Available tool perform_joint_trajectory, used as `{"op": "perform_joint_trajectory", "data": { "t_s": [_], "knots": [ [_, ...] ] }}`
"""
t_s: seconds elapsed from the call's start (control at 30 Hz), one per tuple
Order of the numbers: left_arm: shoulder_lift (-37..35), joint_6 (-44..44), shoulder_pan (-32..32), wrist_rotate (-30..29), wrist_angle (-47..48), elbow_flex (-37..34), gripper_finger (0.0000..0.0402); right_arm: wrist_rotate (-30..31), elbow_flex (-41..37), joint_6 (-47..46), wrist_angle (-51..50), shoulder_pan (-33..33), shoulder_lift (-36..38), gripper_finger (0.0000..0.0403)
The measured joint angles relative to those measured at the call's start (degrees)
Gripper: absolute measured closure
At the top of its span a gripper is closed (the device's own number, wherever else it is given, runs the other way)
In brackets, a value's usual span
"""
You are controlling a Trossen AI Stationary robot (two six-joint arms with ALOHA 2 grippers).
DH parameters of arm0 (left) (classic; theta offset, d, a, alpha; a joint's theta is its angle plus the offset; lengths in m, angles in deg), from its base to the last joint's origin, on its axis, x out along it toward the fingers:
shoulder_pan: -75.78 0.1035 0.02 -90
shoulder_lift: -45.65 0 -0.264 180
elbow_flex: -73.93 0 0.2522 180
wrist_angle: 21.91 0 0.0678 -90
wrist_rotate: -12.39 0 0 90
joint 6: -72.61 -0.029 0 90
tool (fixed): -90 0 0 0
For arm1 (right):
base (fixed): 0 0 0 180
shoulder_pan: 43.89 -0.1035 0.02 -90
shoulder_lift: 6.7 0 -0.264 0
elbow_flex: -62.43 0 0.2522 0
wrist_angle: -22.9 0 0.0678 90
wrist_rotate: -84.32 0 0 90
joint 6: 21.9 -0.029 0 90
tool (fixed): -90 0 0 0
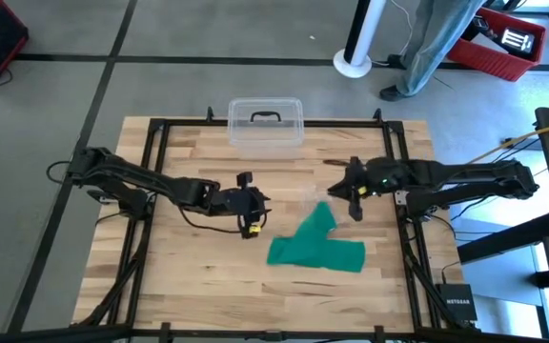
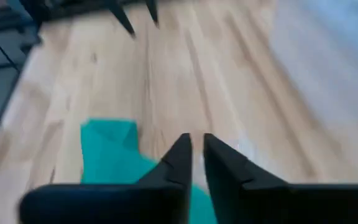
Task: Roll bandage
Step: Roll the green bandage
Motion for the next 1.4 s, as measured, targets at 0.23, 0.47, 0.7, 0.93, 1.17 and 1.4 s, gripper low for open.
{"op": "perform_joint_trajectory", "data": {
  "t_s": [0.23, 0.47, 0.7, 0.93, 1.17, 1.4],
  "knots": [
    [0.0, 4.8, 0.3, 1.5, -4.8, -5.7, 0.0270, -2.6, -3.3, -10.8, -4.9, 0.0, -5.2, 0.0221],
    [0.1, 8.7, -0.2, 7.9, -17.4, -12.7, 0.0270, -6.7, -6.7, -20.5, -3.5, -0.1, -13.4, 0.0151],
    [2.8, 11.6, -1.7, 8.1, -18.5, -14.6, 0.0270, -6.0, -6.7, -26.3, 3.5, -0.1, -22.5, 0.0150],
    [6.8, 11.8, -2.8, 8.1, -21.1, -14.6, 0.0270, -2.6, -6.6, -24.9, 5.9, -0.1, -29.4, 0.0207],
    [6.7, 10.3, -2.6, 7.7, -20.2, -13.9, 0.0270, -3.2, -6.0, -19.2, 8.2, -0.1, -29.6, 0.0326],
    [2.9, 5.1, -2.3, 6.7, -14.5, -6.4, 0.0270, -4.1, 3.2, -8.6, 2.5, -4.1, -23.9, 0.0368]
  ]
}}
